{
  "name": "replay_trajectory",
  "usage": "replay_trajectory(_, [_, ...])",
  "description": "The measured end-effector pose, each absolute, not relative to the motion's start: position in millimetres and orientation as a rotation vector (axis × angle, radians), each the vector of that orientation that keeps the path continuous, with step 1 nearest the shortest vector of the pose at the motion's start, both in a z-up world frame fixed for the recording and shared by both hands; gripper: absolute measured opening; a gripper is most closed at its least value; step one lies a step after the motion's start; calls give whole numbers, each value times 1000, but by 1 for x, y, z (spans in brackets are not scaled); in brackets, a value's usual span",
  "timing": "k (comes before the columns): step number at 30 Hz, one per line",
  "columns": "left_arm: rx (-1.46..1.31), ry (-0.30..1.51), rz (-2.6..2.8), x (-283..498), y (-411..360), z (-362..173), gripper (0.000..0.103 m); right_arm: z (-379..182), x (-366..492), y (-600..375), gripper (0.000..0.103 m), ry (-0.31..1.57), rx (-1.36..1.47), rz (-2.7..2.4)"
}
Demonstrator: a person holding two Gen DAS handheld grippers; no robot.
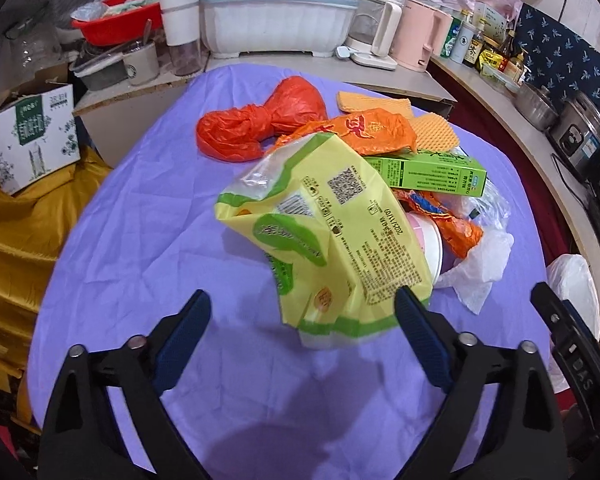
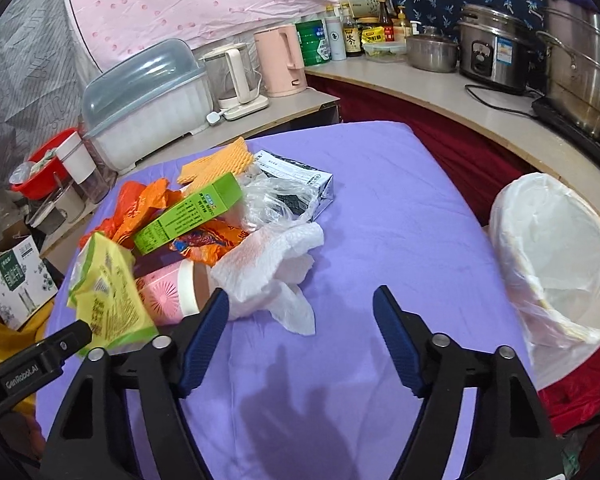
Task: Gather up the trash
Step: 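Grasp the yellow-green snack bag with the left tool while the right tool grasps the white tissue, then carry the snack bag and tissue over the white bin and open both tools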
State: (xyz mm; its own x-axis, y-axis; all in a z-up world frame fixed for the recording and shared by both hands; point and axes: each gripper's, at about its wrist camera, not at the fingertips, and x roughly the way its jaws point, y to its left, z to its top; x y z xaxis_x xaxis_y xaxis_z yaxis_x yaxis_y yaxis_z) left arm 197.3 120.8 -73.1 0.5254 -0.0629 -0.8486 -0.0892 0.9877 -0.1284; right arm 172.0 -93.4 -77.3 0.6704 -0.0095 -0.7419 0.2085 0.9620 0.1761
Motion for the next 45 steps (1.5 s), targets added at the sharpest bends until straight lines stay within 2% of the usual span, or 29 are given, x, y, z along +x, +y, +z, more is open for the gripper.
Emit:
replay_trajectory(2, [-163,1040,-2,205,118,-80,69,-85,183,-93,60,841,284,-113])
replay_trajectory(6, [-175,1070,-33,214,116,-91,54,-98,198,-94,54,859,335,-93])
replay_trajectory(7, [-176,1075,-39,216,116,-93,47,-102,202,-93,51,866,339,-90])
replay_trajectory(8, [-177,1078,-45,217,116,-94,37,-106,206,-92,45,873,343,-87])
replay_trajectory(10, [-186,1083,-70,217,115,-95,28,-113,212,-89,32,890,352,-78])
replay_trajectory(12, [-185,1076,-80,216,114,-94,22,-120,216,-86,12,911,371,-53])
replay_trajectory(13, [-179,1069,-88,214,114,-91,13,-121,215,-85,9,916,377,-44])
replay_trajectory(14, [-175,1066,-87,213,113,-90,10,-121,213,-84,8,915,375,-42])
replay_trajectory(20, [-169,1034,-106,196,117,-74,6,-102,189,-88,5,868,379,-32])
replay_trajectory(30, [-122,945,-178,149,101,-29,5,-50,130,-116,4,755,367,-68])
replay_trajectory(39, [-20,882,-365,118,33,2,5,-10,74,-182,4,643,383,-198])
replay_trajectory(45, [42,868,-529,114,-44,12,5,-8,47,-252,4,610,431,-324])
